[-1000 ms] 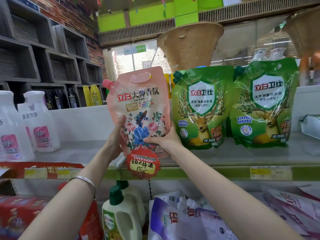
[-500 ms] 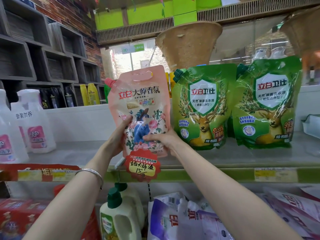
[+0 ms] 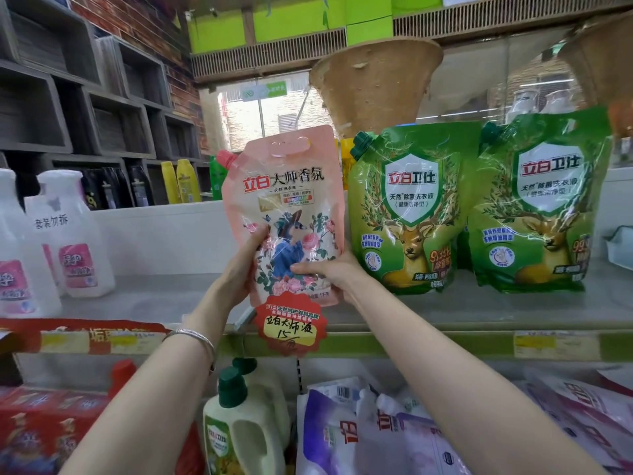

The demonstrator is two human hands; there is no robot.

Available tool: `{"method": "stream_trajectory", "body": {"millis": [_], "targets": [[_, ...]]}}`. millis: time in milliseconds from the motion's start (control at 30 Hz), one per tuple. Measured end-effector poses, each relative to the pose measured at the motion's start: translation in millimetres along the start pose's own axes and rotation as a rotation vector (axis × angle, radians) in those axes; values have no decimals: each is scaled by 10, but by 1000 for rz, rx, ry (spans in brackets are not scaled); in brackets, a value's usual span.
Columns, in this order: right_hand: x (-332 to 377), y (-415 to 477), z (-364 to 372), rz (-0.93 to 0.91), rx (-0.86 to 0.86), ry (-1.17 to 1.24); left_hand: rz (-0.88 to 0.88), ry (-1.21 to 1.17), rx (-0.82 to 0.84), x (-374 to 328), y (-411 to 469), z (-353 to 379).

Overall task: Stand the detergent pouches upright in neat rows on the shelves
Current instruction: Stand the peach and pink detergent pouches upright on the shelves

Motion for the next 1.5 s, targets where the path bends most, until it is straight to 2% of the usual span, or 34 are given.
{"method": "stream_trajectory", "body": {"millis": [133,367,800,1133,1300,1400,1500], "targets": [[-7,-65,1,-23,-18,20,38,-8,-53,28,-60,-8],[-4,-260,-49,-48,-87,-20,-21,17,-293,15,-232,-33],[4,-538,-107,-186,-163,-218,8,-11,-365,22,-536,77],[44,-649,-140,-199,-154,-317,2,9,-437,-7,-600,113],[93,-700,-251,-208,-169,-296,128,68,-611,-84,-715,122],[151,-731,-342,-270,-241,-291,236,249,-713,-173,-828,208],[169,-751,-412,-325,-331,-289,416,369,-672,-225,-916,385]]}}
Point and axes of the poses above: each hand's wrist, its own y-axis towards the middle knuckle, its own z-axis out of the palm, x = y × z, the point moved 3 cm from there along y, towards the middle knuckle, and after that the axes turned 5 degrees about -x, right-handed, at the moved point
